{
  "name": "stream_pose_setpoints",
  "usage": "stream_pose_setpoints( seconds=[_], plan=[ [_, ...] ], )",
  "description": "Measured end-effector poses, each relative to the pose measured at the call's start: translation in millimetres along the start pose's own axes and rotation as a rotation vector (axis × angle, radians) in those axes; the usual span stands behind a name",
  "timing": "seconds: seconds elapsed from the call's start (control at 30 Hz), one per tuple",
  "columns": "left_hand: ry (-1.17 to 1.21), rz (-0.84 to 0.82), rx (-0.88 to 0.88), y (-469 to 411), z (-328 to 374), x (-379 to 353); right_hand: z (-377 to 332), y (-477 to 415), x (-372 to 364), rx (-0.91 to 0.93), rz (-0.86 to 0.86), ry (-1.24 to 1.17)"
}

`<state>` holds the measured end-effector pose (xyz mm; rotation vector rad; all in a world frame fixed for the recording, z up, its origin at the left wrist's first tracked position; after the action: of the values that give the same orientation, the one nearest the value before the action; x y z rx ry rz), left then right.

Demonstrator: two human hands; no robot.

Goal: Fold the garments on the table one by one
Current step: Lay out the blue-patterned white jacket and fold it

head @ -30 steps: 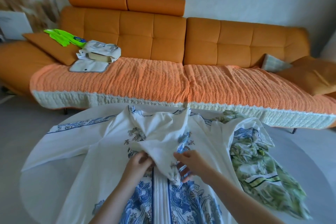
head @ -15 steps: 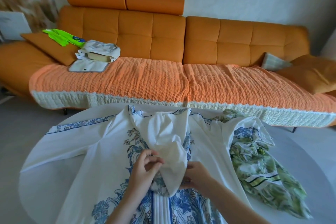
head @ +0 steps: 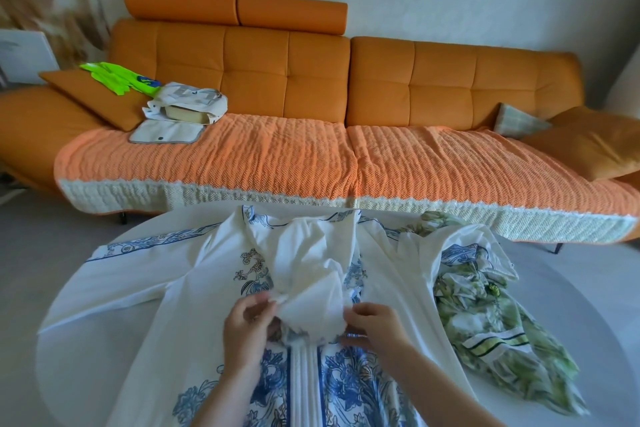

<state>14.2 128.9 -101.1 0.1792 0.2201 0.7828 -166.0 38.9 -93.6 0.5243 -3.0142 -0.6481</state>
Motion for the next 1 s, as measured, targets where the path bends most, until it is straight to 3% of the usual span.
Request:
stream_pose_setpoints(
  seconds=[0.1,0.2,0.37,0.43,0.5,0.6,0.73,0.83,0.93,1.0],
  plan=[
    [0.090,0.042,0.036,-3.3,-1.8,19.7,1.0,3.7,14.6,-0.015,-0.003,0.077],
    [-0.079,-0.002,0.134,0.3,-12.0,23.2,6.0,13.1,15.3,-0.105,-0.139,0.348],
    [-0.496,-0.044,-0.077,6.6,1.9,16.6,-2.5,7.8,16.5,0.216,0.003,0.575],
    [-0.610,-0.038,-0.130,5.1,3.9,13.4,0.5,11.9,7.1,0.352,-0.053,0.863],
    [-0.674,-0.058,-0.076,1.5,0.5,12.0,8.3,12.9,-2.2,0.417,-0.125,1.042],
    [-0.705,-0.153,0.052,0.4,-6.8,13.3,3.8,10.3,-4.5,0.498,-0.089,1.039],
    [-0.889,-0.047,-0.128,-10.7,4.8,24.6,-7.2,5.5,3.8,0.500,-0.031,0.876],
    [-0.848,0.013,-0.226,-26.3,17.7,29.0,-14.1,-8.7,11.1,0.469,0.074,0.700],
    [-0.760,0.027,-0.169,-40.9,31.8,25.2,-32.7,-32.8,16.6,0.400,0.200,0.634],
    [-0.727,0.045,-0.117,-100.2,16.8,12.3,-36.1,-101.2,10.1,0.352,0.216,0.681]
  ],
)
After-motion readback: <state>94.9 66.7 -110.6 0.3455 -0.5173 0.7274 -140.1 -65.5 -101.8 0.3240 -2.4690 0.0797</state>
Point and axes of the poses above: each hand's wrist, its own y-axis away from the middle knuckle, its own x-axis out of the back of the hand, z = x × y, the point moved 2 cm from there along -y, towards the middle knuckle, and after that the axes turned 2 degrees about x, right-handed, at the moved point
